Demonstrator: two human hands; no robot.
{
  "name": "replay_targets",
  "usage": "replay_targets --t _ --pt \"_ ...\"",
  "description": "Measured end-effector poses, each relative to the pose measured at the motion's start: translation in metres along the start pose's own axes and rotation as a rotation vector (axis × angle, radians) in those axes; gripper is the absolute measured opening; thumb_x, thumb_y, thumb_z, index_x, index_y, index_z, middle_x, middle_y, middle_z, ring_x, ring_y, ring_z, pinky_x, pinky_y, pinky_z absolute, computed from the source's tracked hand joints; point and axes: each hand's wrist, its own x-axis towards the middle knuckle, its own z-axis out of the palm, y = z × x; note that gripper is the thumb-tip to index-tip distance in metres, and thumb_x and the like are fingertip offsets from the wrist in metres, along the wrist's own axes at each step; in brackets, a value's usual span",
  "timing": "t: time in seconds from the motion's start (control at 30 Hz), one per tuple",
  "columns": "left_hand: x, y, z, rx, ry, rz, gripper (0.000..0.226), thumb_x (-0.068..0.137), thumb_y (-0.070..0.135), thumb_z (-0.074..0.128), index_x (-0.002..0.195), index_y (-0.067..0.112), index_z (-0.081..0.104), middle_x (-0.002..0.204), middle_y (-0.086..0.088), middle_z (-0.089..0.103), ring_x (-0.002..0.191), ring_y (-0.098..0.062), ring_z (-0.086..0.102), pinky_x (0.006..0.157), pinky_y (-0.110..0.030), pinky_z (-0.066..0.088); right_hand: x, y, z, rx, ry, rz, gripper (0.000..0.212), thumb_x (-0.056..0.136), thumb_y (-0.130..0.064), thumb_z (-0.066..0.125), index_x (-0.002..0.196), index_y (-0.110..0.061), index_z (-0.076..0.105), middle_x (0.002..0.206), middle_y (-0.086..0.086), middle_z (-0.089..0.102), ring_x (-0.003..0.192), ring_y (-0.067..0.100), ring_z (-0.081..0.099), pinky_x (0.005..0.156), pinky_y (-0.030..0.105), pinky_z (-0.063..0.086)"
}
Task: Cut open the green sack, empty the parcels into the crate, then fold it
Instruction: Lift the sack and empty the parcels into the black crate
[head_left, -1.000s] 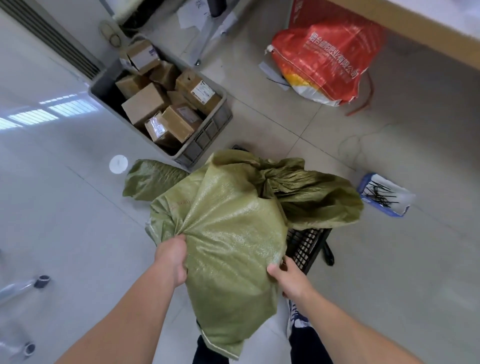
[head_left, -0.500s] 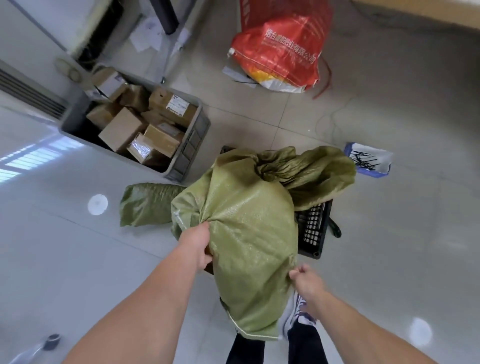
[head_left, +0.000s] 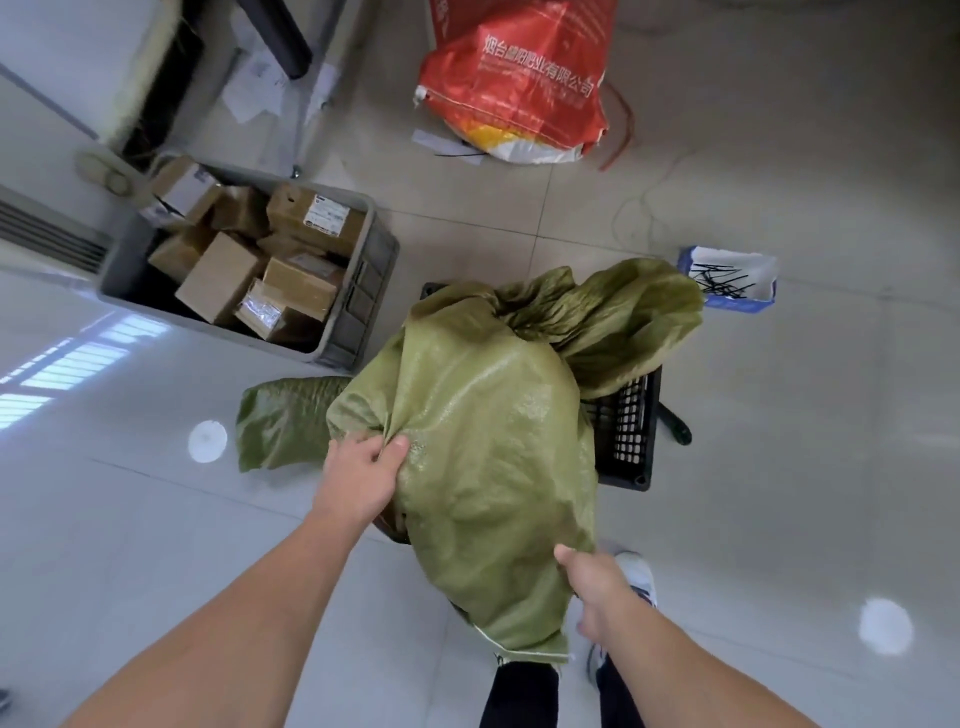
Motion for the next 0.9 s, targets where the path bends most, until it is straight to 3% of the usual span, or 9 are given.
replay_targets --t 0.07,0.13,0.23,0.33,0.47,0.57,0.67,0.9 --pt "-0.009 0.007 0.005 -0.130 -0.041 -0.014 0.051 0.096 0.053 0.046 0.104 0.006 0.065 0.115 -0.011 0.065 0.109 -0.030 0.058 0.100 -0.044 0.044 0.000 -0.009 0.006 0.051 0.052 -0.099 0.023 0.098 -0.021 0.052 0.120 -0.016 0.051 0.122 0.010 0.060 0.106 0.031 0.057 0.095 0.044 0.046" --pt "-0.015 0.013 0.009 -0.175 -0.051 0.004 0.039 0.098 0.049 0.046 0.110 0.014 0.061 0.113 -0.002 0.064 0.106 -0.024 0.058 0.100 -0.043 0.045 0.000 -0.019 0.005 -0.031 0.142 -0.208 0.014 0.098 -0.022 0.047 0.111 -0.022 0.052 0.115 0.010 0.062 0.104 0.034 0.059 0.100 0.050 0.047" --pt "-0.026 0.025 0.011 -0.193 0.000 0.005 0.030 0.095 0.052 0.049 0.092 0.023 0.055 0.097 0.002 0.064 0.097 -0.024 0.059 0.092 -0.043 0.048 -0.015 -0.040 -0.003 -0.160 0.242 -0.319 0.025 0.098 -0.021 0.041 0.120 -0.021 0.053 0.113 0.010 0.061 0.106 0.035 0.058 0.101 0.049 0.046" --pt "-0.035 0.034 0.010 -0.149 0.003 0.015 0.040 0.093 0.053 0.052 0.082 0.015 0.047 0.082 -0.001 0.057 0.084 -0.026 0.056 0.074 -0.039 0.043 -0.027 -0.057 -0.015 -0.221 0.289 -0.400 0.023 0.101 -0.018 0.036 0.120 -0.014 0.048 0.111 0.011 0.057 0.101 0.032 0.053 0.101 0.044 0.043" --pt "-0.048 0.032 0.002 -0.135 0.017 0.056 0.039 0.090 0.053 0.059 0.093 0.014 0.053 0.085 -0.001 0.062 0.084 -0.027 0.060 0.077 -0.046 0.050 -0.048 -0.066 -0.033 -0.364 0.392 -0.465 0.021 0.101 -0.022 0.038 0.116 -0.008 0.045 0.099 0.011 0.052 0.090 0.030 0.048 0.083 0.038 0.039" --pt "-0.064 0.036 -0.005 -0.135 0.062 0.090 0.020 0.091 0.040 0.061 0.093 0.020 0.057 0.091 0.003 0.066 0.090 -0.024 0.061 0.077 -0.039 0.048 -0.068 -0.069 -0.047 -0.422 0.400 -0.539 0.016 0.101 -0.022 0.040 0.111 -0.010 0.047 0.096 0.010 0.055 0.087 0.030 0.049 0.076 0.034 0.037" --pt "-0.091 0.043 -0.015 -0.176 0.126 0.094 0.011 0.089 0.026 0.059 0.079 0.020 0.058 0.083 0.000 0.067 0.085 -0.027 0.061 0.075 -0.040 0.047 -0.100 -0.070 -0.060 -0.448 0.380 -0.613 0.016 0.101 -0.021 0.041 0.106 -0.009 0.051 0.097 0.011 0.059 0.086 0.029 0.052 0.075 0.034 0.038" --pt "-0.156 0.052 -0.048 -0.255 0.121 0.037 0.018 0.075 0.031 0.053 0.084 0.019 0.064 0.085 -0.004 0.071 0.084 -0.028 0.065 0.081 -0.047 0.054 -0.183 -0.060 -0.076 -0.578 0.243 -0.605 0.021 0.099 -0.019 0.037 0.110 -0.008 0.052 0.108 0.010 0.060 0.098 0.029 0.056 0.085 0.036 0.046"
